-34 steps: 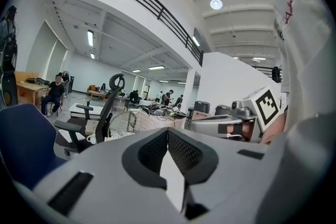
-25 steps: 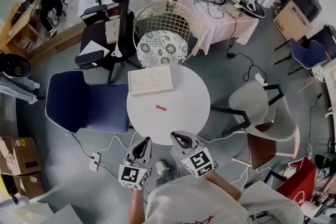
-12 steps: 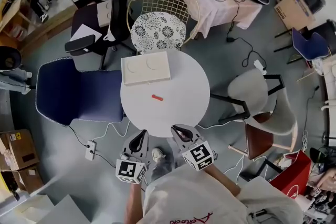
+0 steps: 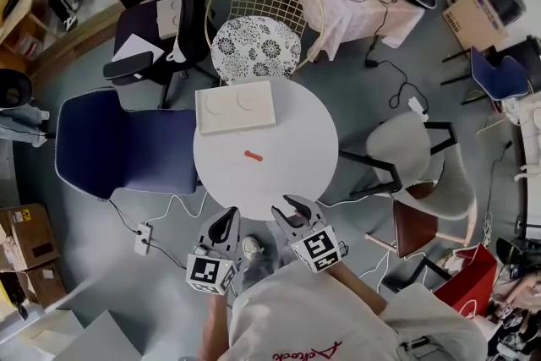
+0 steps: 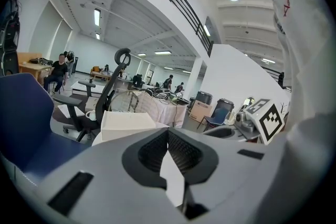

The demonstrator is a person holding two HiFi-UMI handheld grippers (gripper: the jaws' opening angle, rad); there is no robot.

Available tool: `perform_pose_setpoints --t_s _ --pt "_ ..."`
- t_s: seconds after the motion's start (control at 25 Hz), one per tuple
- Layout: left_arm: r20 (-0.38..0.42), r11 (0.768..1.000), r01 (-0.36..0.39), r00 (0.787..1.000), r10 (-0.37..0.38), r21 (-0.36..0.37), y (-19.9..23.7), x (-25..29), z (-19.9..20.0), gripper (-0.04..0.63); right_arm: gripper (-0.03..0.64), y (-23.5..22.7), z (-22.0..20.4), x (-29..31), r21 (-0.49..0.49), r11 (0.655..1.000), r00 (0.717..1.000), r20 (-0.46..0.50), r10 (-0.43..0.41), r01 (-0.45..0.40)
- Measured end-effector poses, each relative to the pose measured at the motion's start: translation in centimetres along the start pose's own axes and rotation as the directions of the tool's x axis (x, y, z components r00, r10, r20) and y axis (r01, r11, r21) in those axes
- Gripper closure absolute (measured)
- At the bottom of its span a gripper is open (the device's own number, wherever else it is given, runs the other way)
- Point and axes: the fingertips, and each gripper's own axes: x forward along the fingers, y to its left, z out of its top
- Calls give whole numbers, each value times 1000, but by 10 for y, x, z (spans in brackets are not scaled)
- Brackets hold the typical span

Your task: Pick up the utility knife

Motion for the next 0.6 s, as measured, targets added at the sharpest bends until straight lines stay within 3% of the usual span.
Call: perform_pose_setpoints --t_s 0.32,0.6 --pt "0 1000 -9 1000 9 -20 -4 -5 -4 583 463 -15 -28 59 -110 993 994 -107 27 -39" --pt "-10 999 -36 999 36 -39 -1 -14 -11 583 463 -38 -62 118 -296 948 955 -294 23 -114"
